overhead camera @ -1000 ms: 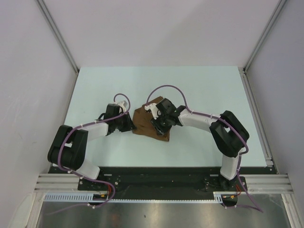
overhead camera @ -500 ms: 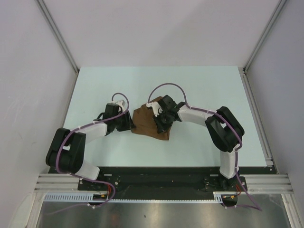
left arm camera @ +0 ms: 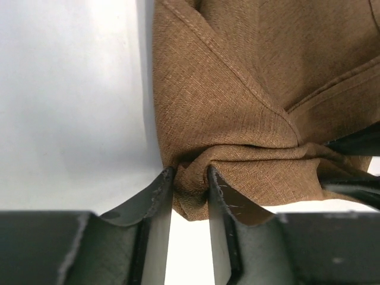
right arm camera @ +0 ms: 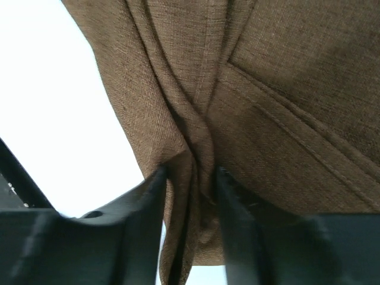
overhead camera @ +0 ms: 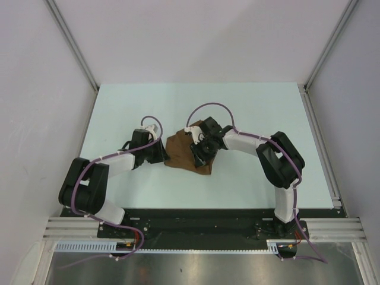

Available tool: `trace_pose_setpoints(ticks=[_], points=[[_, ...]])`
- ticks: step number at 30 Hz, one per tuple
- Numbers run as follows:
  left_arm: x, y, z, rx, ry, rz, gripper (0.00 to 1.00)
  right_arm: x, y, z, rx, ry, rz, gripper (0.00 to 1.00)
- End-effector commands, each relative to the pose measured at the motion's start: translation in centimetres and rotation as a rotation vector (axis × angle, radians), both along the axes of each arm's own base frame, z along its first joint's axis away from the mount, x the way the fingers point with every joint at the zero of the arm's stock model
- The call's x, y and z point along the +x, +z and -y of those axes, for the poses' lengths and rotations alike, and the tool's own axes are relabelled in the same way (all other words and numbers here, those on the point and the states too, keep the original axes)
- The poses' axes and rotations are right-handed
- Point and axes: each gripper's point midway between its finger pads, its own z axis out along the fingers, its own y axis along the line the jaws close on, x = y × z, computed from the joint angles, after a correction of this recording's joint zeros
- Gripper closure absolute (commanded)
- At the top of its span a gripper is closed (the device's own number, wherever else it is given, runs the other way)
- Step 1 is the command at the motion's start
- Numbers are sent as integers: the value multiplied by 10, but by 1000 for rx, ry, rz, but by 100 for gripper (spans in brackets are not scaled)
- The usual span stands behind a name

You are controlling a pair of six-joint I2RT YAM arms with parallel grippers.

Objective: Fold the napkin, place the utensils inside, and roll it up
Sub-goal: Roll the napkin with the utensil

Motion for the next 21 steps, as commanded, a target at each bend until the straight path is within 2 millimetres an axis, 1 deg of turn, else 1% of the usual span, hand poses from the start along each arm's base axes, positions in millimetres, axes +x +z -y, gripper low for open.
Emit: trace_pose_setpoints(ticks=[1,2,3,4,5,6,7,8,9,11,12,13,15,16,19,20,21], points=[[9,2,-1,-5,-15,52,69,16,24,2,-12,-21,76,51],[8,1,-1,-2,-15,46,70,17,33,-1,-4,-16,99,48],[9,1,-2,2,-9,45,70,24,44,-4,0,-23,141,44],[8,1,-2,3,-9,40,71,27,56,-6,7,-23,179,43],[8,1,-2,4,-11,36,71,26,65,-12,9,-6,222,42],[8,1,-2,5,-11,34,71,31,67,-9,-26,-22,283,41],[8,2,-2,5,-11,31,71,35,82,-16,-3,-19,364,41],[8,2,-1,4,-15,27,71,35,85,-18,-12,-15,415,40],[8,3,-1,5,-15,24,71,32,87,-24,-38,9,491,38],[8,3,0,3,-18,15,71,29,91,-33,-16,26,568,37],[8,2,0,5,-18,9,71,20,91,-43,-3,60,584,37],[8,3,0,6,-18,5,72,17,91,-48,16,73,597,37],[7,1,0,6,-20,-5,72,5,86,-60,34,118,600,37],[7,1,-1,6,-18,-8,72,3,87,-66,49,128,610,38],[9,1,1,4,-19,-9,72,1,69,-71,36,151,587,38],[9,2,1,3,-19,-9,72,2,68,-72,28,144,584,38],[10,1,0,5,-17,-9,72,4,63,-68,-5,124,583,39]])
